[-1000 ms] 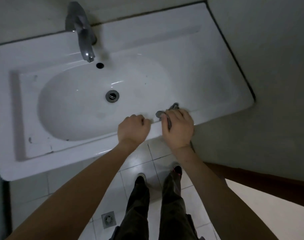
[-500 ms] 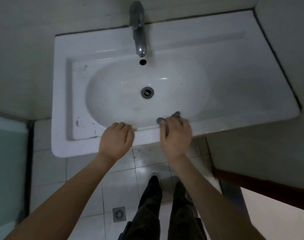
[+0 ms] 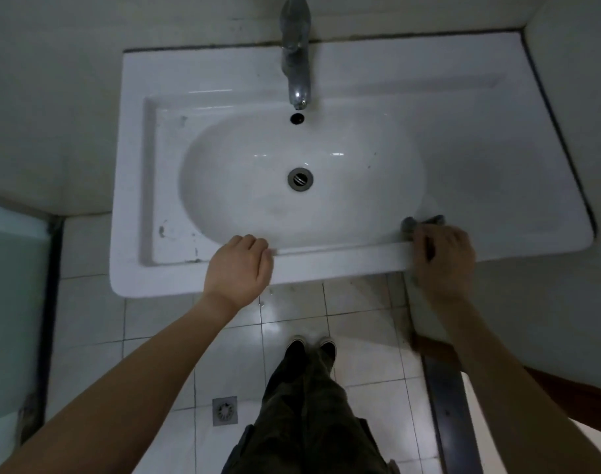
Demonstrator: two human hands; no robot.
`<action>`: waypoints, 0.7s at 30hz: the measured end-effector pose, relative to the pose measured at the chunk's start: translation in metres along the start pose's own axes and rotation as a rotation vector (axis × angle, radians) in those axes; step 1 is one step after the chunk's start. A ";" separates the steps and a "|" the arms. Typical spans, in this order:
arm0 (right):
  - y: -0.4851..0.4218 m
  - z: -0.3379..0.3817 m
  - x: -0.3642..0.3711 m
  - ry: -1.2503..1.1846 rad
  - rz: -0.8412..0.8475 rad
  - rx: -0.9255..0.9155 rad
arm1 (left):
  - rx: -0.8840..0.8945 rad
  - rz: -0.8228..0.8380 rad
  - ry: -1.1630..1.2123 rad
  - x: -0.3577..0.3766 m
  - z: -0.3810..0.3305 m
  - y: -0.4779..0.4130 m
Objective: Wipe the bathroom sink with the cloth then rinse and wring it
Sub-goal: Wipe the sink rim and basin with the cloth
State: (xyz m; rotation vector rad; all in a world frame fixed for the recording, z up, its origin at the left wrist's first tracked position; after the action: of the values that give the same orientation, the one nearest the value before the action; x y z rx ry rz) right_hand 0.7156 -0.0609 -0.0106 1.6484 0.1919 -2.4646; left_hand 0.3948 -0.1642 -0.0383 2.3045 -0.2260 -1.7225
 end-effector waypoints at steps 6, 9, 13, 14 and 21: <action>-0.004 -0.023 0.012 -0.020 -0.110 0.200 | -0.019 0.005 -0.046 0.001 -0.002 -0.001; 0.006 0.033 0.021 -0.091 -0.067 0.067 | -0.013 0.012 -0.045 0.001 -0.002 0.000; 0.025 0.146 0.067 -0.106 0.052 -0.100 | 0.001 0.029 -0.046 0.001 -0.002 -0.002; 0.032 0.169 0.082 -0.102 0.063 -0.118 | 0.005 0.033 -0.042 0.001 -0.002 -0.002; 0.038 0.200 0.103 0.013 0.109 -0.183 | 0.036 0.062 0.010 -0.002 -0.001 -0.003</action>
State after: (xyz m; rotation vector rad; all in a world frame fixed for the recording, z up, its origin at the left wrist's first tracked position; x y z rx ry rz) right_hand 0.5045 -0.1456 -0.0305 1.5568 0.3111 -2.2825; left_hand 0.3957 -0.1612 -0.0372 2.3049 -0.3254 -1.6904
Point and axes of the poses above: each hand's wrist, its own y-axis away from the middle knuckle, its own x-axis out of the palm, z = x × y, the point moved 7 cm from there along -y, towards the middle knuckle, and after that the axes turned 15 degrees about z, right-handed, at the moved point
